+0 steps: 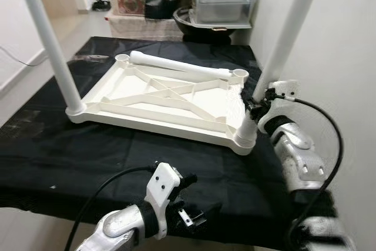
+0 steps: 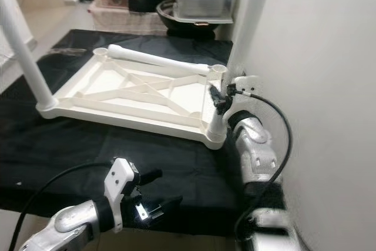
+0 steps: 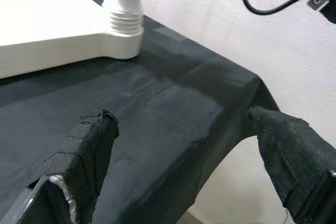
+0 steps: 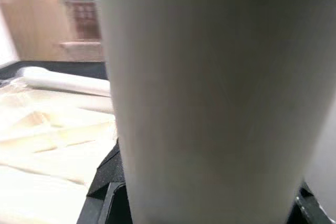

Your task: Building children table

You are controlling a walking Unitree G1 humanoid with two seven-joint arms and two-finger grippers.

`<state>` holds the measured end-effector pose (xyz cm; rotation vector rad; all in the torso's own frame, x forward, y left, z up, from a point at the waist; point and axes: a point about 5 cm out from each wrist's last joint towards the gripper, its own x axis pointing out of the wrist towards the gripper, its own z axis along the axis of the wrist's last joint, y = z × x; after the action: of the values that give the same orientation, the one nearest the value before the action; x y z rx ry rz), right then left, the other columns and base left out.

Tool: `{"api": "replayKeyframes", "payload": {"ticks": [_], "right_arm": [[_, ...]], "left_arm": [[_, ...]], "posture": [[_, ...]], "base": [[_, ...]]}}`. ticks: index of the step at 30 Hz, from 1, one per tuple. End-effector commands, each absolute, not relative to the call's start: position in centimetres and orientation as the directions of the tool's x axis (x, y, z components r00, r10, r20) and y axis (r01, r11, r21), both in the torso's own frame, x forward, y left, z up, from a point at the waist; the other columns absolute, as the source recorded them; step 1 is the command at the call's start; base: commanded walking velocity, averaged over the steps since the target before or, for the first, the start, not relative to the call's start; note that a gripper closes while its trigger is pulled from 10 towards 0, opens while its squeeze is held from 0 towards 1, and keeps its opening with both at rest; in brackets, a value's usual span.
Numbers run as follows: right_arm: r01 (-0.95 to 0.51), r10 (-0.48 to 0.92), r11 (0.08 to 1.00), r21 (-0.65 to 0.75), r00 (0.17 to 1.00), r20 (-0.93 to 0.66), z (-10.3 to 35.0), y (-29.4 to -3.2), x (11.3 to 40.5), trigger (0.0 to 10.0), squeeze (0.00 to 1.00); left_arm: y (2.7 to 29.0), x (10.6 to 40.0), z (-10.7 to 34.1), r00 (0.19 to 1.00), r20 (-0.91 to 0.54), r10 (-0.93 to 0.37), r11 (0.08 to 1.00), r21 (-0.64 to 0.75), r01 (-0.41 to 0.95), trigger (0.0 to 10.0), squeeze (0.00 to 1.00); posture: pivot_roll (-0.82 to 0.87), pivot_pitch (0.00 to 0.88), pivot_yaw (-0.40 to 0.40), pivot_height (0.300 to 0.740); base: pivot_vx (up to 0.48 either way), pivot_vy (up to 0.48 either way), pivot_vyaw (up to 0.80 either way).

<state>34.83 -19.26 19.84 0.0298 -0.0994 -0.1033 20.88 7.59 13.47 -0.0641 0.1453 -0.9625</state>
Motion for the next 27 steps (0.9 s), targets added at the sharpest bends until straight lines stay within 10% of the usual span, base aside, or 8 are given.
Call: {"api": "replayKeyframes", "payload": {"ticks": [1, 9, 12, 14, 15, 20, 21, 27], "right_arm": [[0.246, -0.246, 0.969, 0.024, 0.969, 0.025, 18.5, -21.2, 34.1, 0.0, 0.0], [0.561, -0.563, 0.81, 0.171, 0.825, -0.043, 18.8, -15.6, 31.8, 0.0, 0.0], [0.52, -0.526, 0.831, 0.197, 0.85, -0.029, 18.8, -14.4, 31.8, 10.0, 0.0], [0.471, -0.48, 0.859, 0.203, 0.877, -0.004, 18.9, -13.9, 31.9, 10.0, 0.0], [0.418, -0.433, 0.885, 0.203, 0.901, 0.031, 19.1, -13.7, 31.9, 10.0, 1.0], [0.333, -0.35, 0.926, 0.179, 0.934, 0.074, 19.0, -13.8, 31.5, 10.0, 1.0], [0.284, -0.306, 0.94, 0.189, 0.947, 0.096, 18.8, -14.5, 31.4, 10.0, 0.0], [0.019, -0.048, 0.983, 0.183, 0.987, 0.155, 18.7, -17.7, 31.6, 10.0, 0.0]], "left_arm": [[7.6, 21.0, 13.2, 0.555, -0.103, -0.825, 0.565, -0.116, 0.817, 10.0, 0.0], [7.3, 21.7, 13.1, 0.56, -0.1, -0.822, 0.568, -0.104, 0.816, 10.0, 0.0], [7.3, 21.8, 13.0, 0.564, -0.099, -0.82, 0.572, -0.103, 0.814, 10.0, 0.0], [7.3, 21.8, 13.0, 0.564, -0.099, -0.82, 0.573, -0.102, 0.813, 10.0, 0.0], [7.3, 21.9, 13.0, 0.565, -0.099, -0.819, 0.573, -0.103, 0.813, 10.0, 0.0], [7.2, 22.0, 12.8, 0.564, -0.098, -0.82, 0.572, -0.103, 0.814, 10.0, 0.0], [7.2, 22.1, 12.8, 0.564, -0.096, -0.82, 0.572, -0.103, 0.814, 10.0, 0.0], [6.9, 22.4, 12.6, 0.561, -0.09, -0.823, 0.568, -0.098, 0.817, 10.0, 0.0]], "posture": [[0.2, 0.045, -0.027, 0.74], [0.21, 0.027, -0.032, 0.74], [0.21, 0.029, -0.03, 0.74], [0.21, 0.028, -0.031, 0.74], [0.2, 0.027, -0.03, 0.74], [0.19, 0.024, -0.029, 0.74], [0.19, 0.021, -0.03, 0.74], [0.19, 0.012, -0.031, 0.74]], "base": [[0.0, 0.0, 0.0], [0.0, 0.0, 0.0], [0.0, 0.0, 0.0], [0.0, 0.0, 0.0], [0.0, 0.0, 0.0], [0.0, 0.0, 0.0], [0.0, 0.0, 0.0], [0.0, 0.0, 0.0]]}}
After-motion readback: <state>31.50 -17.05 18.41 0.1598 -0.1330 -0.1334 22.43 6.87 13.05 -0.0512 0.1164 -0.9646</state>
